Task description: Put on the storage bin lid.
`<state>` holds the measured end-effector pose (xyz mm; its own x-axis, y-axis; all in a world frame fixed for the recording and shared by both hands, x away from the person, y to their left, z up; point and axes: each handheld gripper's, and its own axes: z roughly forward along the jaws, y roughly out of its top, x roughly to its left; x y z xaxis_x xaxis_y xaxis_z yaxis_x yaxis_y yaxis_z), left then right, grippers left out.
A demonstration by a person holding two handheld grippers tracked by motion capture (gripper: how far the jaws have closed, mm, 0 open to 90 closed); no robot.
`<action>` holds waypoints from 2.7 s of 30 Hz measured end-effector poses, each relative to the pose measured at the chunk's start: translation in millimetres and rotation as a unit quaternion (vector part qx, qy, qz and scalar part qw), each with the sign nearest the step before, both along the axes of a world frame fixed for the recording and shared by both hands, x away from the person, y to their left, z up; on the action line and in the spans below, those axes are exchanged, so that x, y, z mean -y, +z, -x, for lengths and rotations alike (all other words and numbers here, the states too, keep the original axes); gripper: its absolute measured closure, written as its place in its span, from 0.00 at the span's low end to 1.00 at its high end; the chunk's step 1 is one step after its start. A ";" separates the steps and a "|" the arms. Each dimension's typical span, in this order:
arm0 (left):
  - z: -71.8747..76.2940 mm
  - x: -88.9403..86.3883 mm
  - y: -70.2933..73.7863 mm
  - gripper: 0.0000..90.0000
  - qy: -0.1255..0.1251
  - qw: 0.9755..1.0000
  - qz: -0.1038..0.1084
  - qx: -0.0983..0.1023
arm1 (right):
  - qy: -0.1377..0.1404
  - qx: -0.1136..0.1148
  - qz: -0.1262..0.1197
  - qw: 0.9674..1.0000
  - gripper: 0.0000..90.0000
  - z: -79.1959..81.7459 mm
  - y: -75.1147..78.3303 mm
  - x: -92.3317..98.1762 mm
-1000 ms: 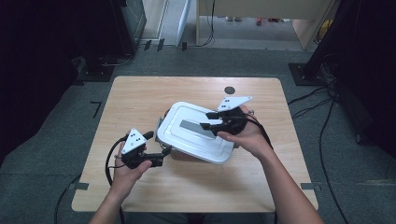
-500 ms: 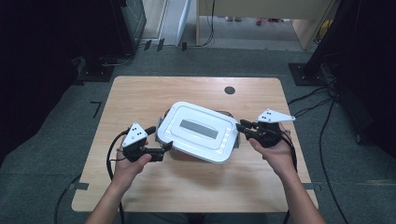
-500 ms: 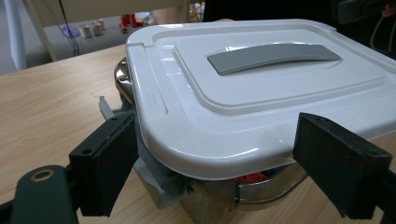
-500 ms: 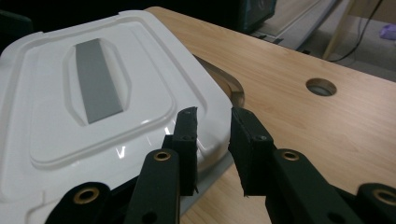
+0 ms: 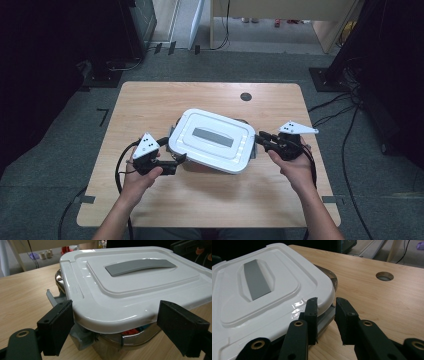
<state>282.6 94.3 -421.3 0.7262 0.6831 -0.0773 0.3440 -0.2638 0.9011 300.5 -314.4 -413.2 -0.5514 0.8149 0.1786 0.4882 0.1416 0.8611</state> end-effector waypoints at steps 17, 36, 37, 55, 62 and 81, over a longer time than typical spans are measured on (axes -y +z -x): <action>2.4 -2.4 -0.8 0.16 0.006 1.000 0.025 0.009 | -0.012 -0.013 0.002 1.000 0.80 -16.4 -3.0 0.1; 8.5 2.3 -6.5 0.15 -0.002 1.000 -0.003 0.003 | -0.018 -0.018 0.014 1.000 0.81 -27.4 -5.8 -10.9; 8.7 3.0 -6.7 0.15 -0.004 1.000 -0.004 0.003 | -0.020 -0.020 0.015 0.999 0.81 -27.5 -6.4 -11.4; 13.7 7.0 -9.4 0.16 0.007 1.000 -0.002 0.009 | -0.031 -0.018 0.014 0.999 0.82 -33.4 -8.4 -12.6; 18.7 2.3 -6.5 0.15 0.023 1.000 0.001 0.016 | -0.038 -0.007 0.008 0.999 0.59 -29.3 -7.1 -7.7; 39.4 -42.0 -5.6 0.15 0.078 0.997 0.016 0.016 | -0.087 0.015 0.047 0.995 0.10 -0.3 2.9 9.8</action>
<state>243.2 136.2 -426.9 0.6132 0.7860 -0.0789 0.3490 -0.1799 0.9197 300.8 -324.2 -410.3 -0.4049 0.9106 0.0831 0.4869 0.1378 0.8625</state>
